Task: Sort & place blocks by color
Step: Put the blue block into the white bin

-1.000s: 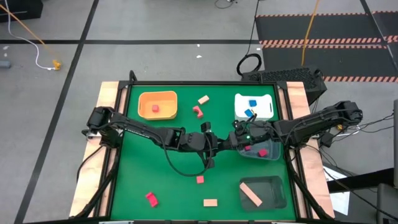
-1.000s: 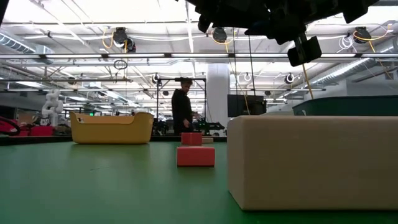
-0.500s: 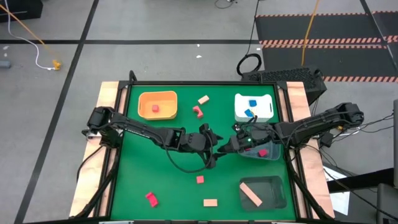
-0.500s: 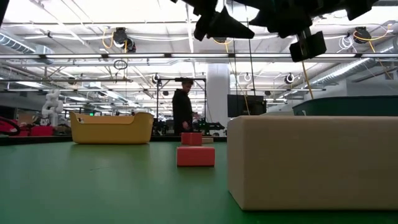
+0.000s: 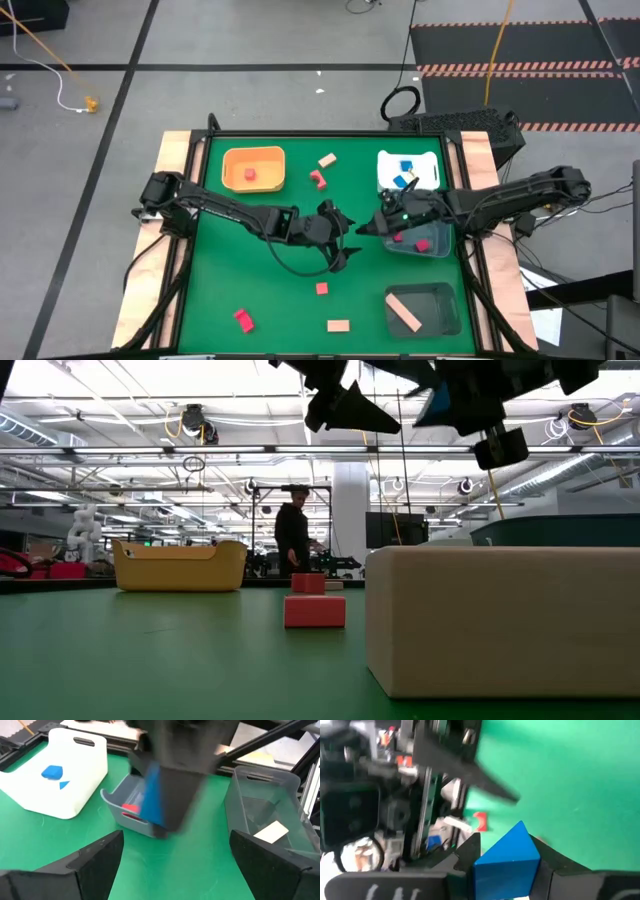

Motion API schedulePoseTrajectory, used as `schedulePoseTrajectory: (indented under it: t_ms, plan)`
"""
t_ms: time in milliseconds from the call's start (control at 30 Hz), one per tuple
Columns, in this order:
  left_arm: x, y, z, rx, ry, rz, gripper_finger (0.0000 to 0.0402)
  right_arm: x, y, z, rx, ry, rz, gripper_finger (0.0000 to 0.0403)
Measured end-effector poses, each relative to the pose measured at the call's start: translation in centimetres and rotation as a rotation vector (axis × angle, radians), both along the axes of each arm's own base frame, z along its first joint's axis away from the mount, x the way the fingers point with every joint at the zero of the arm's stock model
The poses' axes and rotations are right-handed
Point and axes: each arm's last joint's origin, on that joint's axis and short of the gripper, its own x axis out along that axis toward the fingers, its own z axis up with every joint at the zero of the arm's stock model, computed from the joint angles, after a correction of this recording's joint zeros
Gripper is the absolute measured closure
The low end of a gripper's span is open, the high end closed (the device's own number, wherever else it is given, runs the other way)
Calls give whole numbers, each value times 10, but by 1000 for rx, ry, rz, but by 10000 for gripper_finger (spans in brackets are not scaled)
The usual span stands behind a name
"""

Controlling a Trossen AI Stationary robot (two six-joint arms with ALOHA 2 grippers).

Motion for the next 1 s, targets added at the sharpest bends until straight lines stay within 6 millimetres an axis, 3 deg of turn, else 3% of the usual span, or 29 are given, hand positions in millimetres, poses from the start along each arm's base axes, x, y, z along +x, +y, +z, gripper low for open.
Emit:
schedulePoseTrajectory:
  t_ms: [233,533,1000]
  plan:
    - [-1,0,-2,-12,21,8,37,-16,-30,0,-129,87,-110,305]
    - [-1,0,-2,-59,18,33,37,-47,-73,-15,-338,381,-278,305]
    - [-1,0,-2,-101,18,57,36,-75,-121,-22,-501,614,-503,299]
